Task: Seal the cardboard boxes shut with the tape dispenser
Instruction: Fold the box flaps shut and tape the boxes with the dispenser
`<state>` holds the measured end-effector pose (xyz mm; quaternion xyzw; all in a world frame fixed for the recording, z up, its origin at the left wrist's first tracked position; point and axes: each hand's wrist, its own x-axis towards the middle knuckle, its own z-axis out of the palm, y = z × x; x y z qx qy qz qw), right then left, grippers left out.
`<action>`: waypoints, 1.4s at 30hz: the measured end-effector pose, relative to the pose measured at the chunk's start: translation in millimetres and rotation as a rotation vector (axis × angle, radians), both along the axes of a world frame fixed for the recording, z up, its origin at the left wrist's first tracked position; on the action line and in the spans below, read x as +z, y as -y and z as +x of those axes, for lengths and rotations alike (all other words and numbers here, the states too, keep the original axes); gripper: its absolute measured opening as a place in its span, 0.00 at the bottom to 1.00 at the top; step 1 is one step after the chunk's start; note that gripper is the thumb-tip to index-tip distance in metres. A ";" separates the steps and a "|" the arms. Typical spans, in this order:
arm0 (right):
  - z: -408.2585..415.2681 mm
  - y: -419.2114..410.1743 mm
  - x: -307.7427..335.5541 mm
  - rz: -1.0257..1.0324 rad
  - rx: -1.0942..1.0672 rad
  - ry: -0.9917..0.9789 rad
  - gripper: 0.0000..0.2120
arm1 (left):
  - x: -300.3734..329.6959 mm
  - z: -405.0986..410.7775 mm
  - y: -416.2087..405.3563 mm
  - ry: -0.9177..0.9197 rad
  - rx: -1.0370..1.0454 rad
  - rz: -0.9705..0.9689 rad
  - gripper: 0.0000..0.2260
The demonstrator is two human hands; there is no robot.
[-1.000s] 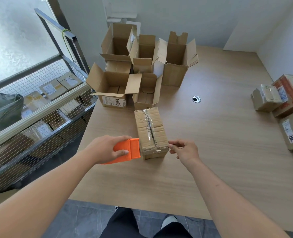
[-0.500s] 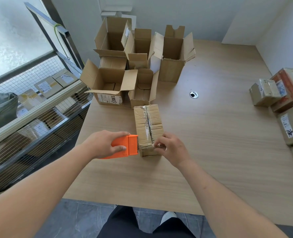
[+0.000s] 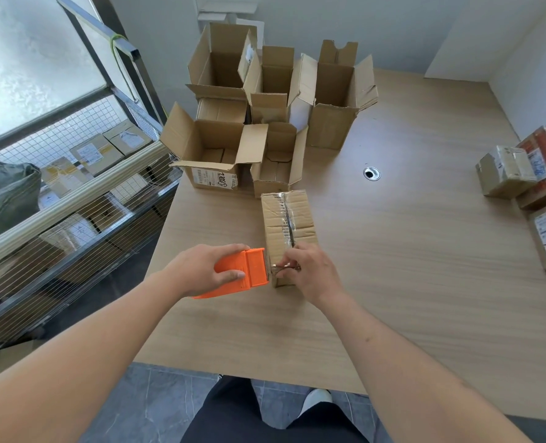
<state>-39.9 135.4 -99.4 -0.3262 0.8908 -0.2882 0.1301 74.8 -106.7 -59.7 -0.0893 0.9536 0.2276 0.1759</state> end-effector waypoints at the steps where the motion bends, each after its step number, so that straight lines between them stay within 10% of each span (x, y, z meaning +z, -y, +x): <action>1: -0.5 0.5 0.1 0.015 0.005 0.004 0.07 | -0.6 4.6 3.4 0.005 0.018 0.048 0.27; 42: 17.0 38.8 24.5 0.493 -0.025 0.020 0.14 | 35.9 -53.3 -104.8 0.251 0.094 -0.431 0.15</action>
